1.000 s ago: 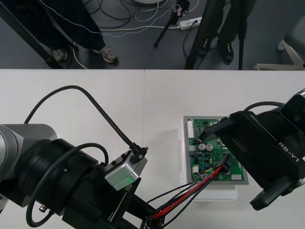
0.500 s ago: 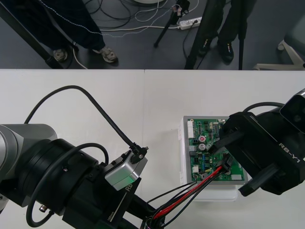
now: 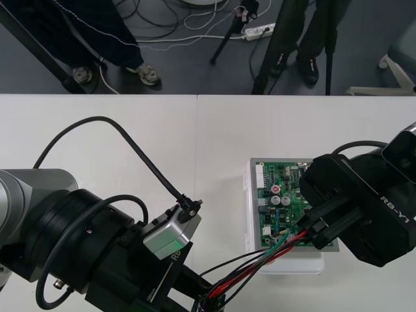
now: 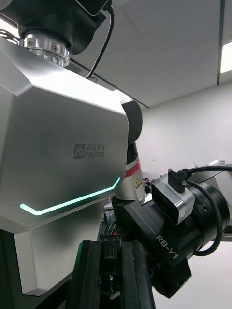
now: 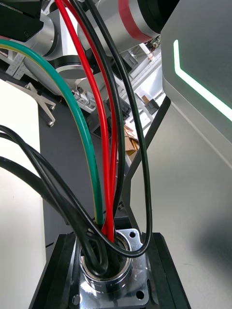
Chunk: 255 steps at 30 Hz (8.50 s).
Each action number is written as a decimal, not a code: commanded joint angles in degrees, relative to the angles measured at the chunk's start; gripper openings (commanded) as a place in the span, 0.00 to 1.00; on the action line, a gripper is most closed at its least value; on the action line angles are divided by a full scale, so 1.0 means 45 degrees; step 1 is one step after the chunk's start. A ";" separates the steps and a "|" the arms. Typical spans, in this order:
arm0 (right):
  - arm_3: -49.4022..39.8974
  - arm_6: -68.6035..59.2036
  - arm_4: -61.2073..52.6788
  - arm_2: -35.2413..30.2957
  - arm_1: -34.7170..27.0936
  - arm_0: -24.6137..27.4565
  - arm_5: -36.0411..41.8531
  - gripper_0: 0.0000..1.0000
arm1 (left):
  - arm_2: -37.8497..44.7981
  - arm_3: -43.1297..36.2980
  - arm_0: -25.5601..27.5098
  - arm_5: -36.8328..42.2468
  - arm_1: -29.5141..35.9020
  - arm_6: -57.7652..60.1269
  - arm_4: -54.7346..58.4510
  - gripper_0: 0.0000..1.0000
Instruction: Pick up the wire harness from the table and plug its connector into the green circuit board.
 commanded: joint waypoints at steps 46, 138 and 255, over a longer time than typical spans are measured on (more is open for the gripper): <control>-0.0392 0.0418 -0.0620 -0.3642 -0.1751 0.3699 -0.0096 0.00 | 0.1852 -0.0072 0.0086 0.2476 -0.0496 0.0430 -0.2410 1.00; -0.3399 -0.1027 0.3833 -0.3759 -0.1497 0.2839 0.6115 0.00 | -0.0843 0.5689 -0.4074 0.4488 -0.1219 -0.8984 0.1750 1.00; -0.2071 -0.0441 0.4673 -0.3779 -0.0989 0.2781 0.5431 1.00 | -0.1507 0.5221 -0.4640 0.6207 -0.1453 -0.9726 0.1809 0.00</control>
